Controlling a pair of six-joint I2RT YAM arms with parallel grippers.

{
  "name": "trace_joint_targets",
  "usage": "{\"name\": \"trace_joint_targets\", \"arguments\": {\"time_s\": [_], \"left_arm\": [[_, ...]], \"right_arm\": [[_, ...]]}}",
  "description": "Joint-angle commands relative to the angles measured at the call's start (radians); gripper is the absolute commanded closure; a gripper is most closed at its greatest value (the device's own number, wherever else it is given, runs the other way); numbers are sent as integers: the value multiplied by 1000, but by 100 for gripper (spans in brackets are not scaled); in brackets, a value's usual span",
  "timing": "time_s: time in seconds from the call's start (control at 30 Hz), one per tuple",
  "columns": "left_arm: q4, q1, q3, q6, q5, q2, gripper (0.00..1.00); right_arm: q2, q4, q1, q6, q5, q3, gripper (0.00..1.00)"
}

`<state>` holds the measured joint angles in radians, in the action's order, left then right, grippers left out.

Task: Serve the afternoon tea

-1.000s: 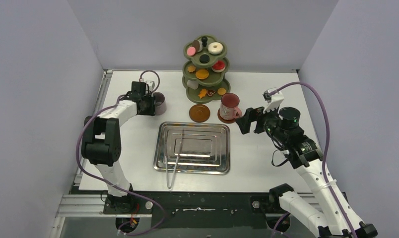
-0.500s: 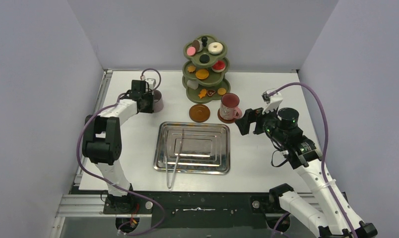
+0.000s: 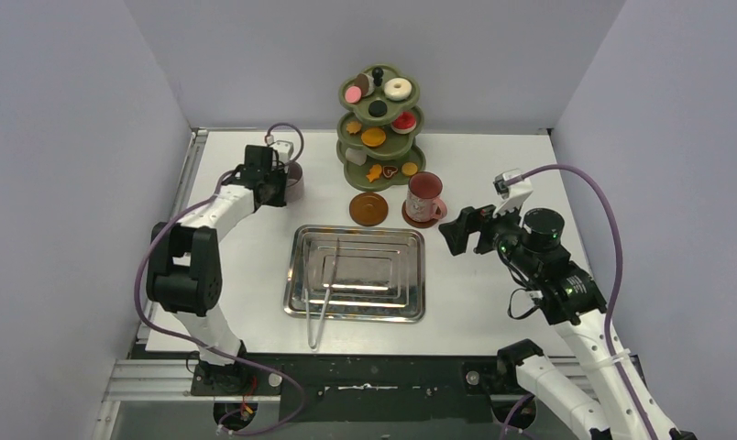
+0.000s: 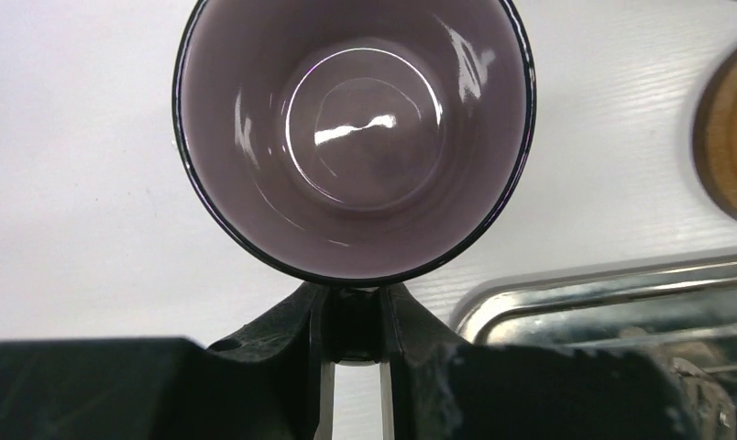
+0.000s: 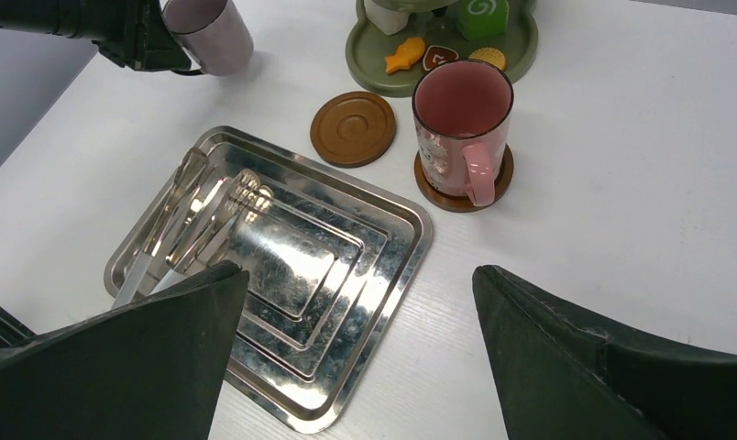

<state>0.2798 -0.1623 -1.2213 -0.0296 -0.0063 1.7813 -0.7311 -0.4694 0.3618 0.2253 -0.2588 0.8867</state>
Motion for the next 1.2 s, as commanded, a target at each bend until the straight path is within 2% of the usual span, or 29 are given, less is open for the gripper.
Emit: {"name": "trace_joint_targets", "arguments": {"time_s": [0.0,0.4,0.57,0.77,1.17], "left_arm": [[-89,-40,-29,-52,49,-131,100],[-29,-150,-36,-71,102,-203,100],[-69,-205,-5,-69,134,-202,100],[-78,-242,-37,-82,212,-159,100],[-42,-314,-169,-96,220,-7,100]], "right_arm": [[22,30,6,15,9,13,0],[36,20,6,1,23,6,0],[49,9,5,-15,36,4,0],[70,-2,6,-19,45,13,0],[93,-7,6,-22,67,1,0]]}}
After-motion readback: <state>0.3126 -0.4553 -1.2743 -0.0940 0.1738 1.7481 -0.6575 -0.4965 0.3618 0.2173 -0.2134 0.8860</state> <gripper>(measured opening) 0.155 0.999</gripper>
